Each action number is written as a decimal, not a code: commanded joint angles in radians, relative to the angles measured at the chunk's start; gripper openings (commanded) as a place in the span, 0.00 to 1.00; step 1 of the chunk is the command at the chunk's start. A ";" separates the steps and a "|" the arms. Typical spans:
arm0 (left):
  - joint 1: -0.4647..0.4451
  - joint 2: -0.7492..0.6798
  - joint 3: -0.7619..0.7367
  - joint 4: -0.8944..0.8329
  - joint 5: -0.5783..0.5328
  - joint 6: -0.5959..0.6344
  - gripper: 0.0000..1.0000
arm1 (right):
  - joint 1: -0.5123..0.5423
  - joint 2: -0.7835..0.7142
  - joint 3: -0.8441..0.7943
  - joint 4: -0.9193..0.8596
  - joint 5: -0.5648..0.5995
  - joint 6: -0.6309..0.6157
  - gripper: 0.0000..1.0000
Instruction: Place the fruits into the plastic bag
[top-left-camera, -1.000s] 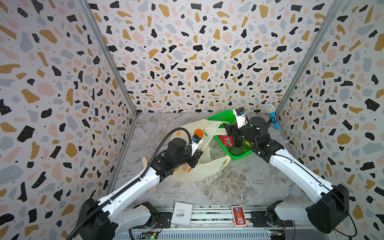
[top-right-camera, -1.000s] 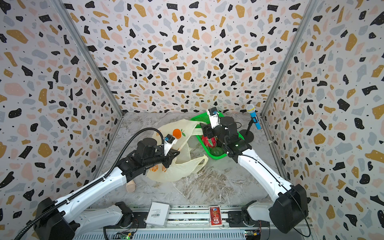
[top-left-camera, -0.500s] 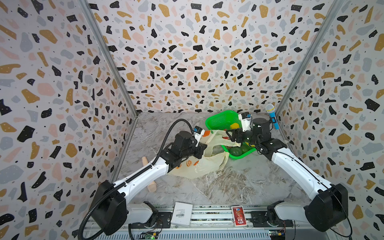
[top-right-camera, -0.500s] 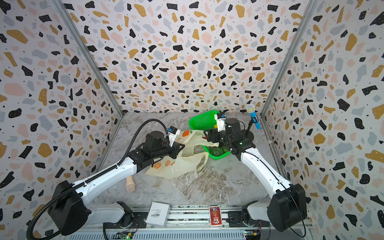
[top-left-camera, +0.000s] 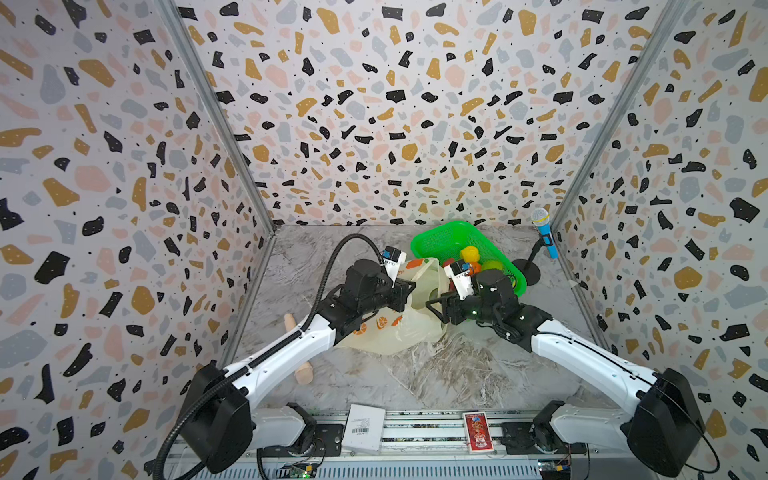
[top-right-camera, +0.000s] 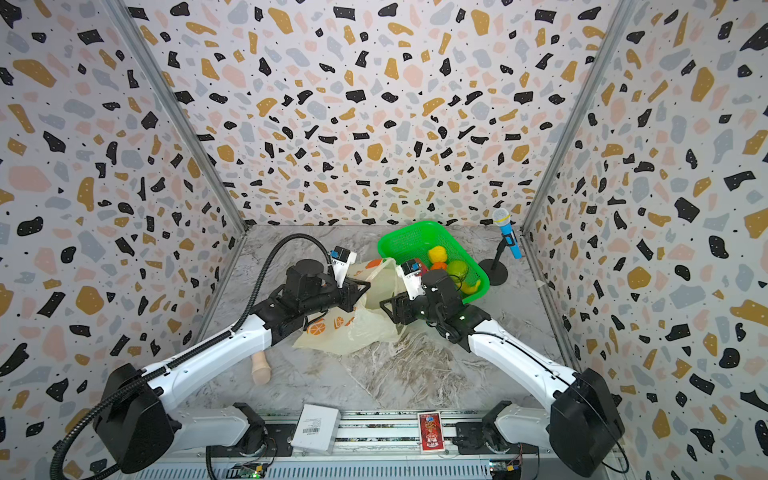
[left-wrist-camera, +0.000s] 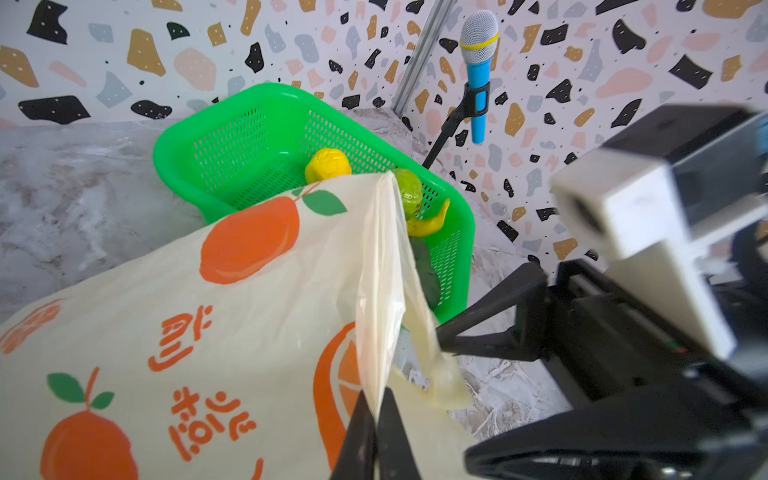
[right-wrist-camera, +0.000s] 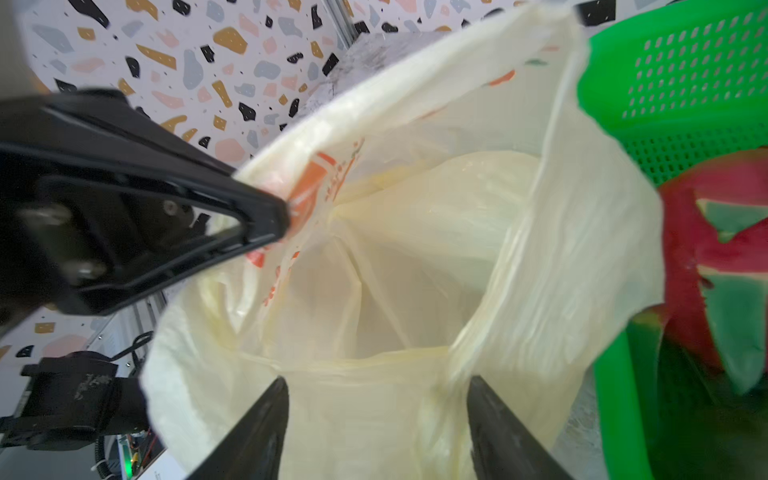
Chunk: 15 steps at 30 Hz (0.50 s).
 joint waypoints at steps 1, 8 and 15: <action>0.007 -0.033 -0.014 0.084 0.054 -0.003 0.00 | 0.048 0.036 0.019 0.029 0.081 0.030 0.67; 0.010 -0.059 -0.014 0.072 0.088 0.030 0.00 | 0.049 0.006 -0.013 -0.021 0.295 0.025 0.70; 0.042 -0.115 -0.002 -0.028 0.201 0.121 0.00 | -0.163 -0.081 -0.022 -0.096 0.441 0.085 0.70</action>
